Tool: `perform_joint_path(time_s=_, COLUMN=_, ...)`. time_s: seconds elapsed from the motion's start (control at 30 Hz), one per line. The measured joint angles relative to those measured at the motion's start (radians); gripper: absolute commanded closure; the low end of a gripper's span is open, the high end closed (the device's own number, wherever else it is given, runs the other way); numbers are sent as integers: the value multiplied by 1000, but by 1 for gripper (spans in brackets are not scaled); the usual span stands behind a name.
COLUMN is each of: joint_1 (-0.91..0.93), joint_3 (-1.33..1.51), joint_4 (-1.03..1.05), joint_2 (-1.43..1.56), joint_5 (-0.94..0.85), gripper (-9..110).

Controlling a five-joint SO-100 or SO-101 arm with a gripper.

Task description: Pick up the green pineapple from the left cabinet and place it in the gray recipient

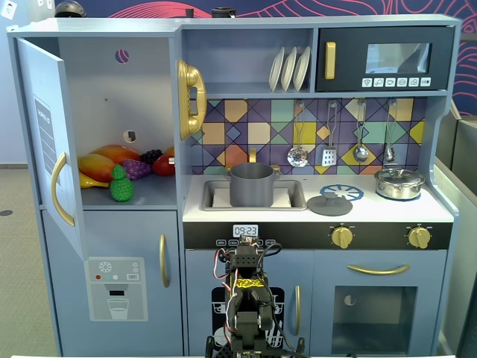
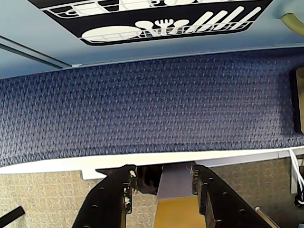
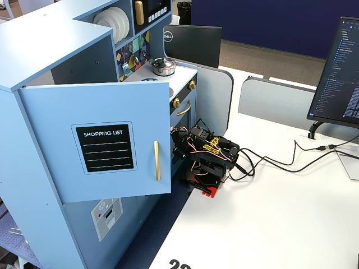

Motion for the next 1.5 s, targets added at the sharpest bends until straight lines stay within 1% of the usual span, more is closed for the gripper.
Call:
perform_joint_path(time_s=0.2, joint_1=44, joint_3=0, joint_4=0, joint_2=0, joint_5=0, gripper=101)
perform_joint_path(time_s=0.47, joint_1=35, joint_3=0, joint_4=0, joint_2=0, joint_5=-3, gripper=101)
perform_joint_path(time_s=0.57, joint_1=-41, joint_3=0, joint_4=-2, joint_2=0, joint_5=-26, gripper=101)
perform_joint_path(time_s=0.63, joint_1=-130, joint_3=-3, joint_4=-34, joint_2=-3, joint_5=-23, gripper=101)
perform_joint_path(time_s=0.7, joint_1=-239, joint_3=-37, joint_4=-118, joint_2=-11, joint_5=6, gripper=101)
perform_joint_path(time_s=0.77, joint_1=-360, joint_3=-86, joint_4=-267, joint_2=-38, joint_5=21, gripper=101)
perform_joint_path(time_s=0.93, joint_1=-635, joint_3=-238, joint_4=-847, joint_2=-241, joint_5=-32, gripper=101)
perform_joint_path(time_s=1.0, joint_1=-707, joint_3=-316, joint_4=-1022, joint_2=-314, joint_5=-55, gripper=101)
perform_joint_path(time_s=1.07, joint_1=-747, joint_3=-394, joint_4=-1094, joint_2=-362, joint_5=-77, gripper=101)
perform_joint_path(time_s=1.17, joint_1=-778, joint_3=-465, joint_4=-1141, joint_2=-420, joint_5=-100, gripper=101)
perform_joint_path(time_s=1.27, joint_1=-785, joint_3=-512, joint_4=-1172, joint_2=-468, joint_5=-106, gripper=91)
perform_joint_path(time_s=1.43, joint_1=-782, joint_3=-575, joint_4=-1210, joint_2=-554, joint_5=-103, gripper=68)
perform_joint_path(time_s=1.5, joint_1=-770, joint_3=-597, joint_4=-1221, joint_2=-589, joint_5=-98, gripper=62)
